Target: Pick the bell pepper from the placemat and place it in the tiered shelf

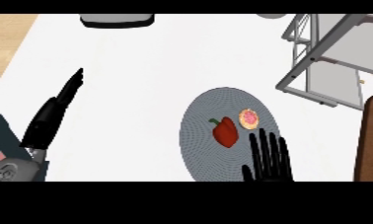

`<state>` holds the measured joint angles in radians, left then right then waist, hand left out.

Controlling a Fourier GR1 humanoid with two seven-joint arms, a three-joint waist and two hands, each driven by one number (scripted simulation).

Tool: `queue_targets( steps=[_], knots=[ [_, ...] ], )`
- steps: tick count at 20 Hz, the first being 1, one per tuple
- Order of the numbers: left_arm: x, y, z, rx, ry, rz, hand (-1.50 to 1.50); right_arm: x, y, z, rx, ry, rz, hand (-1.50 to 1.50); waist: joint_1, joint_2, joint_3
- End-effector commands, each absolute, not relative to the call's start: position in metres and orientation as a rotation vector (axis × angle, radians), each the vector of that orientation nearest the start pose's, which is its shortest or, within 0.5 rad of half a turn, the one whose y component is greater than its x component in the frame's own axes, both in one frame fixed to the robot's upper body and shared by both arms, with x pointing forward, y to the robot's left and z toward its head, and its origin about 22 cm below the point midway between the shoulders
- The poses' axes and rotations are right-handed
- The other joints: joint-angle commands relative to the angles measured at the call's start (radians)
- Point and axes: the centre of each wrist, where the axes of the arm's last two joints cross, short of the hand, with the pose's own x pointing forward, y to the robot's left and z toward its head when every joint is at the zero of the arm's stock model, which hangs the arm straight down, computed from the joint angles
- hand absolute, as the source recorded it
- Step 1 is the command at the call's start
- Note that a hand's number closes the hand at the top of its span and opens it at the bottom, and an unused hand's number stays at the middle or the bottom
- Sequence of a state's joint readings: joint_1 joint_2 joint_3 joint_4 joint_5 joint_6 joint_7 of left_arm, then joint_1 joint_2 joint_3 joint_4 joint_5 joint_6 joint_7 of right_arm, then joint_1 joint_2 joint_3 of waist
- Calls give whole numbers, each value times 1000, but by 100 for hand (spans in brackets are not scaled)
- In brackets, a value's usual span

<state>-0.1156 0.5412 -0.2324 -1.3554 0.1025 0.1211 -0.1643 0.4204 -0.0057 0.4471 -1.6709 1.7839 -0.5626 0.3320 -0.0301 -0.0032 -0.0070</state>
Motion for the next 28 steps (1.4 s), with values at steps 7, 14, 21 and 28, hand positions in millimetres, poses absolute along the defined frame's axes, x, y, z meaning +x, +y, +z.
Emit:
queue_targets(
  steps=[7,14,21,28],
  knots=[
    [251,312,7,274,-1590,-481,0,127,-62,-12,-1620,-1187,1014,-150,40,1,7],
    [262,321,3,267,-1587,-467,0,147,-44,-30,-1644,-1220,1013,-150,34,3,7],
    [275,307,-9,258,-1581,-465,0,161,-42,-39,-1698,-1251,983,-150,32,4,7],
    [274,301,6,263,-1564,-473,0,170,-58,-39,-1683,-1236,987,-150,30,3,7]
  ],
)
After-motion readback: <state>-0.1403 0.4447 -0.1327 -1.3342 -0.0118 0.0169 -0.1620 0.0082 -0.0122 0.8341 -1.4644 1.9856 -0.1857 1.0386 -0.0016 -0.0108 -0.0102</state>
